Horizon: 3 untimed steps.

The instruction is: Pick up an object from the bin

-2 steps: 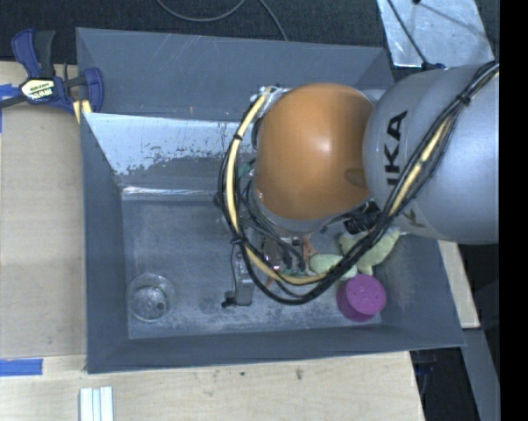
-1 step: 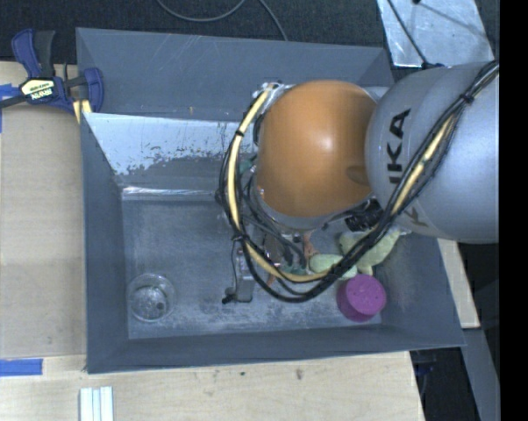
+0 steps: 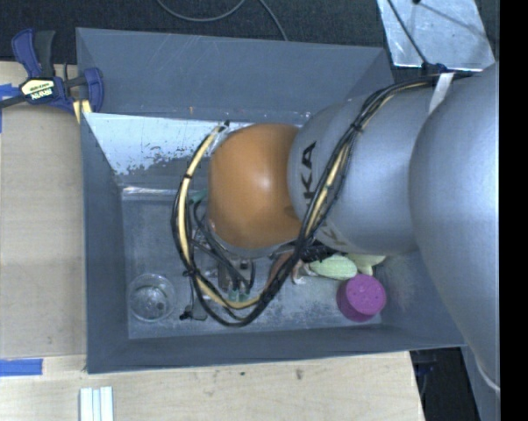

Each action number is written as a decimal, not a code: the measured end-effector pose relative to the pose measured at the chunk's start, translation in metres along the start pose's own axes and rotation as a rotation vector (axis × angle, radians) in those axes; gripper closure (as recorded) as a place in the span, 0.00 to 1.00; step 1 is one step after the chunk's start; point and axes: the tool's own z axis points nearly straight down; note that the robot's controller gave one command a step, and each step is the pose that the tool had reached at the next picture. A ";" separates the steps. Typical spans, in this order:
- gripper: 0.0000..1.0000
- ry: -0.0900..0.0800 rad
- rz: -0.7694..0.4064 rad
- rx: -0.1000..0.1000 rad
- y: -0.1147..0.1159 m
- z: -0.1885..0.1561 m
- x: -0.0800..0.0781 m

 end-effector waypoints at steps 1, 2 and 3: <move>0.00 0.006 0.115 0.004 0.022 0.004 0.002; 0.00 0.002 -0.172 0.001 0.044 0.010 -0.005; 0.00 0.004 -0.454 0.000 0.055 0.085 -0.001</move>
Offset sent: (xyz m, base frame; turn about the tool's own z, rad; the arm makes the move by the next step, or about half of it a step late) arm 0.0153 0.0570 -0.0208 -0.3798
